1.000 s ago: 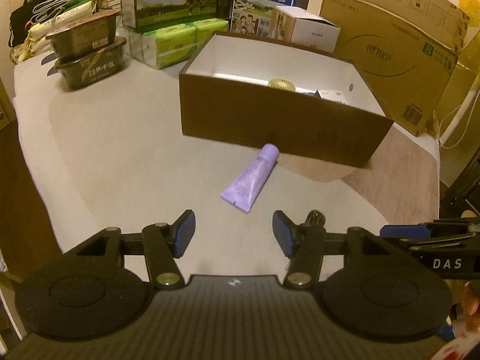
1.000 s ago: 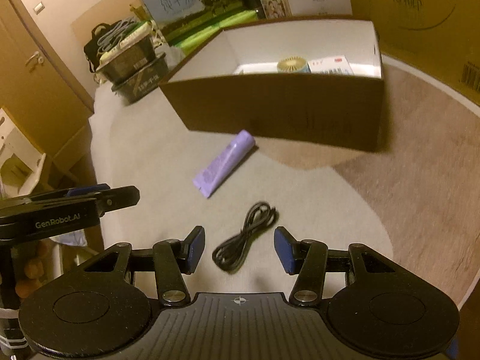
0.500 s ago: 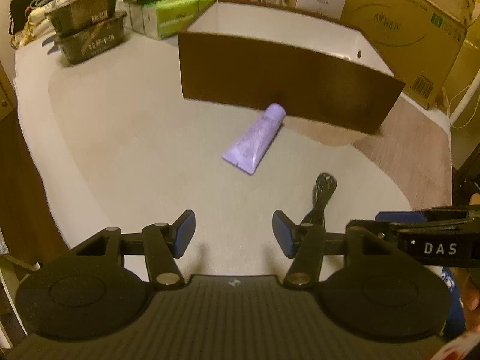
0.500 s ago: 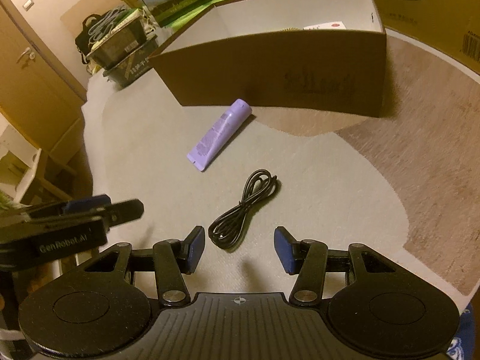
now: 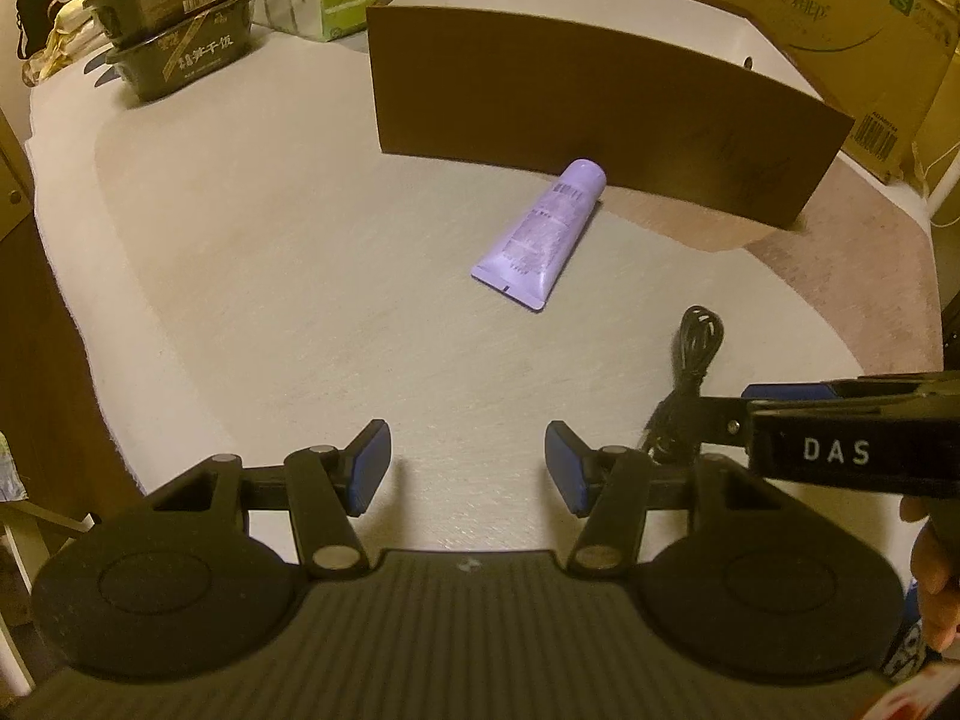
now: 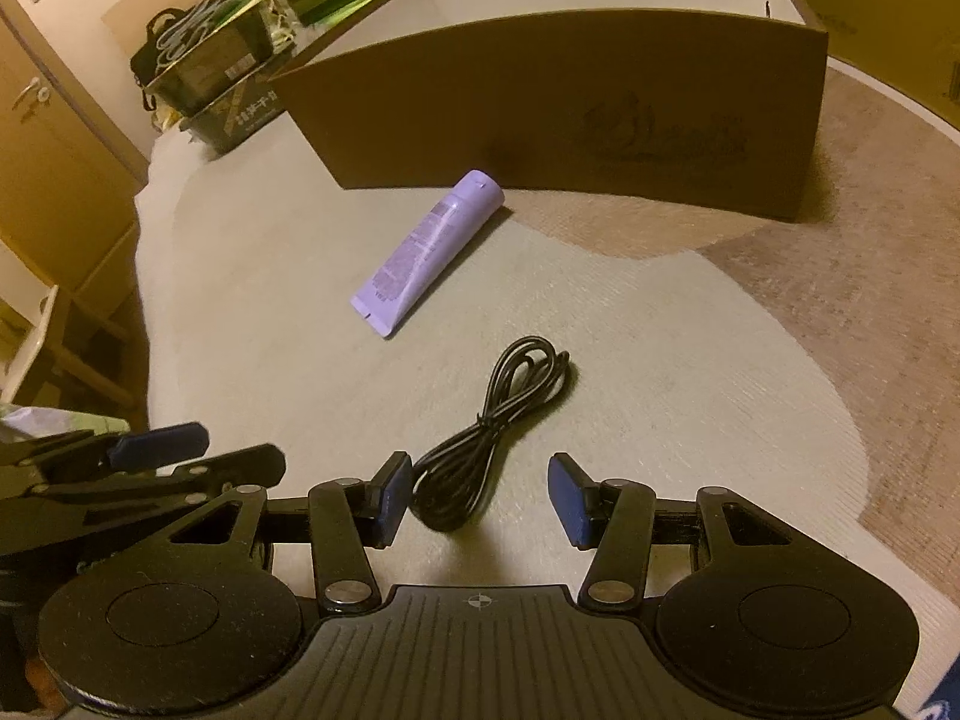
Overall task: Organize rigid objects
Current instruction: 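Grasp the purple tube with the left tool while the right tool grasps the black cable, then lift the purple tube and black cable and carry them toward the brown box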
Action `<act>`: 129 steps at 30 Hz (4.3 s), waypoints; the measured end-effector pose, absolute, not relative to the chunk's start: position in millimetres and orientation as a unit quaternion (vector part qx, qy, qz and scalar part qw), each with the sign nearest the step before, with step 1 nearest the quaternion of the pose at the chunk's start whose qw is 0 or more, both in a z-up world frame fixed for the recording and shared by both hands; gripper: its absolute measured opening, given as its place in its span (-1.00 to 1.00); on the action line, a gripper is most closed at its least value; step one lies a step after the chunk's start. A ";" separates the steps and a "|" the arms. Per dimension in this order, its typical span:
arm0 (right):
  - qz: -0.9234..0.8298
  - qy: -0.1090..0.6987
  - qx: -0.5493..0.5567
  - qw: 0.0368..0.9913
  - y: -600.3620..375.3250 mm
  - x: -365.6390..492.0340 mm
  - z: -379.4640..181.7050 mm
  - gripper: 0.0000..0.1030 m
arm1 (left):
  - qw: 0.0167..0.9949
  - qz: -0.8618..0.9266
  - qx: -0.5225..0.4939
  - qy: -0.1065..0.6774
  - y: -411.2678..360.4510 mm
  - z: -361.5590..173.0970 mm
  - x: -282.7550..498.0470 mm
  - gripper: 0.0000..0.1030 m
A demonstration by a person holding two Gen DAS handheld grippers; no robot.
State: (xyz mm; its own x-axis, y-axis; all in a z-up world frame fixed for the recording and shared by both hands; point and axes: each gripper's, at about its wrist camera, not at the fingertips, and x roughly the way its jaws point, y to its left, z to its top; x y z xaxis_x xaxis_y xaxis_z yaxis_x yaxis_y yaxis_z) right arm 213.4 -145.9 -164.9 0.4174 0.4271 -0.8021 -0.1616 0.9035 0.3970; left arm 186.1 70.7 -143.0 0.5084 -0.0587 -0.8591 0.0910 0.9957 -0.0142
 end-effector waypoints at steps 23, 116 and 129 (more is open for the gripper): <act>0.156 0.471 0.020 0.868 -159.8 245.3 -182.9 -0.70 | 0.873 -0.098 0.043 0.476 54.2 -157.7 213.7 0.05; 0.187 0.449 0.046 0.872 -189.1 226.3 -176.3 -0.72 | 0.877 -0.085 0.060 0.469 22.6 -171.6 219.3 -0.43; 0.191 0.431 0.060 0.880 -190.3 226.9 -159.3 -0.72 | 0.888 -0.084 0.052 0.450 24.7 -151.9 218.9 -0.43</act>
